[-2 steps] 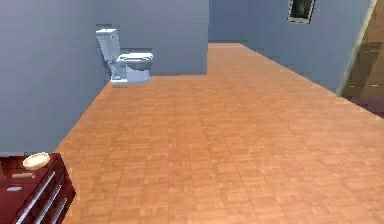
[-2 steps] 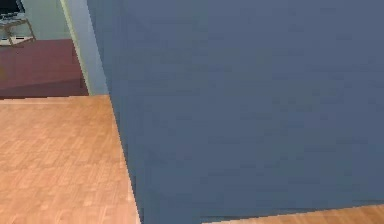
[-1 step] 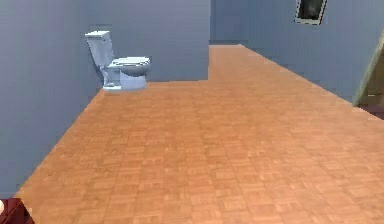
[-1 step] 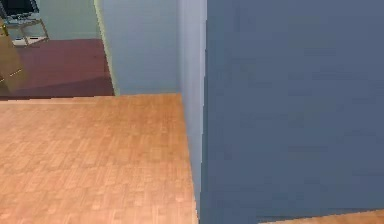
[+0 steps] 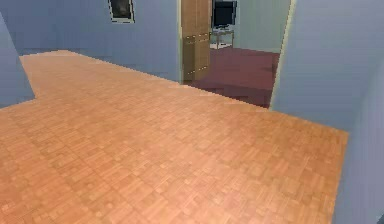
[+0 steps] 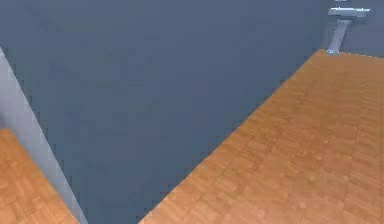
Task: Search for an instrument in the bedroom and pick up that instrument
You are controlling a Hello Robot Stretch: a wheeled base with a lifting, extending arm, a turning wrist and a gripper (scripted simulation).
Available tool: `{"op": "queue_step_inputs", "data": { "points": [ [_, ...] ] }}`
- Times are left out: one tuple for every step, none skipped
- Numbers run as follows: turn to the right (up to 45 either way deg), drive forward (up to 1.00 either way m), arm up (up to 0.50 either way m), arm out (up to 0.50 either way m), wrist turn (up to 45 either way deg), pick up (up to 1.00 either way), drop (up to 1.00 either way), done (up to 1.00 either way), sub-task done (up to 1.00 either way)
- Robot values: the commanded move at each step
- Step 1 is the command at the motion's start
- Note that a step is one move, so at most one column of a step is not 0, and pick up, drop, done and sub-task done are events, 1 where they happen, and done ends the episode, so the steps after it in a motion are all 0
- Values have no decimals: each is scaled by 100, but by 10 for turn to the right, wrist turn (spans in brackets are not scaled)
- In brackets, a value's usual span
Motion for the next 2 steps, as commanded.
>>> {"op": "queue_step_inputs", "data": {
  "points": [
    [0,60,0,0,0,0,0,0,0],
    [300,0,0,0,0,0,0,0,0]
  ]
}}
